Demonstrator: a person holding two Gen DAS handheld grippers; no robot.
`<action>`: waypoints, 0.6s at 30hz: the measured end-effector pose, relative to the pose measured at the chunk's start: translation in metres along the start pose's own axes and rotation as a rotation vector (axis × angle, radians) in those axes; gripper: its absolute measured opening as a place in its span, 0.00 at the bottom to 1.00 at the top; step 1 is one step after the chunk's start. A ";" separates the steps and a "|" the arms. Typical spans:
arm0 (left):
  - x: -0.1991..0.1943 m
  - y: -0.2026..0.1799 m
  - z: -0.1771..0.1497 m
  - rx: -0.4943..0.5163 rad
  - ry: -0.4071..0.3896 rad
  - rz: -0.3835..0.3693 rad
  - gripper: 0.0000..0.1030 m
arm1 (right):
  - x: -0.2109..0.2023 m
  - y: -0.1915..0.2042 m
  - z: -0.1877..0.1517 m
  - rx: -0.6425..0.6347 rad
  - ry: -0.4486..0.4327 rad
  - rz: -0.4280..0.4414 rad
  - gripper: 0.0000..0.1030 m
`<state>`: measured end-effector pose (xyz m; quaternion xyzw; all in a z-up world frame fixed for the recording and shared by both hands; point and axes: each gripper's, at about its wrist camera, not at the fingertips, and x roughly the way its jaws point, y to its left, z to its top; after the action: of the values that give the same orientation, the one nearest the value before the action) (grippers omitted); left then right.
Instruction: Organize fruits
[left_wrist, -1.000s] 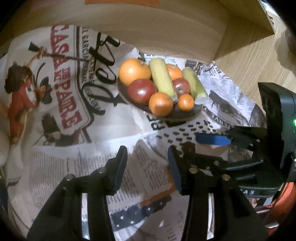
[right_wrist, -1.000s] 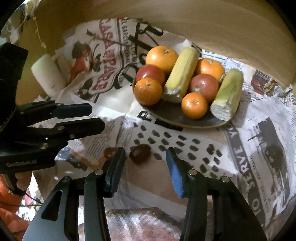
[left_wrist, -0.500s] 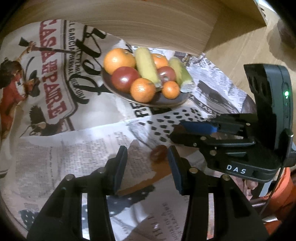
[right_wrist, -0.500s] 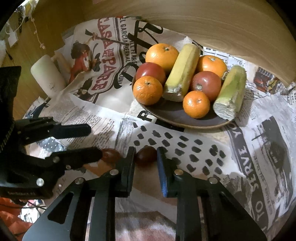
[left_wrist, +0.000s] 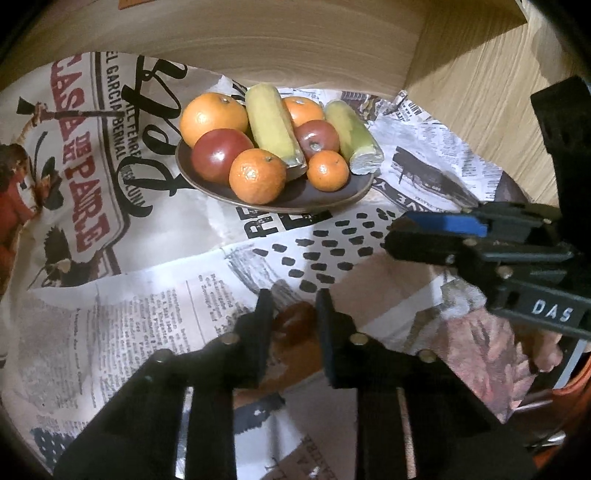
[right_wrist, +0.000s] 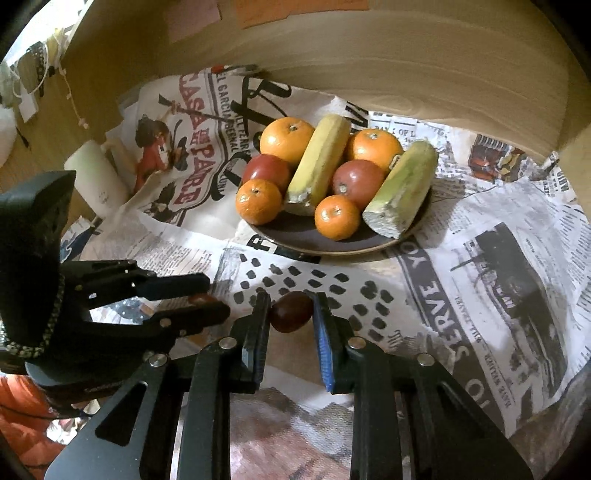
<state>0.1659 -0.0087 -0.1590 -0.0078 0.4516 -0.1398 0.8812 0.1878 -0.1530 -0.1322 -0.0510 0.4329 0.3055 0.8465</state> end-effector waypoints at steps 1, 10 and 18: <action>-0.001 0.000 0.000 -0.001 -0.002 0.003 0.20 | -0.001 -0.001 0.001 0.002 -0.004 0.001 0.21; -0.010 0.002 0.010 -0.011 -0.035 -0.001 0.18 | -0.010 -0.005 0.008 0.009 -0.045 0.004 0.21; -0.031 0.011 0.042 -0.018 -0.113 -0.009 0.18 | -0.022 -0.010 0.028 -0.001 -0.106 -0.023 0.21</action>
<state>0.1851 0.0049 -0.1114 -0.0255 0.4024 -0.1391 0.9045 0.2028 -0.1616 -0.0995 -0.0403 0.3868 0.2983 0.8717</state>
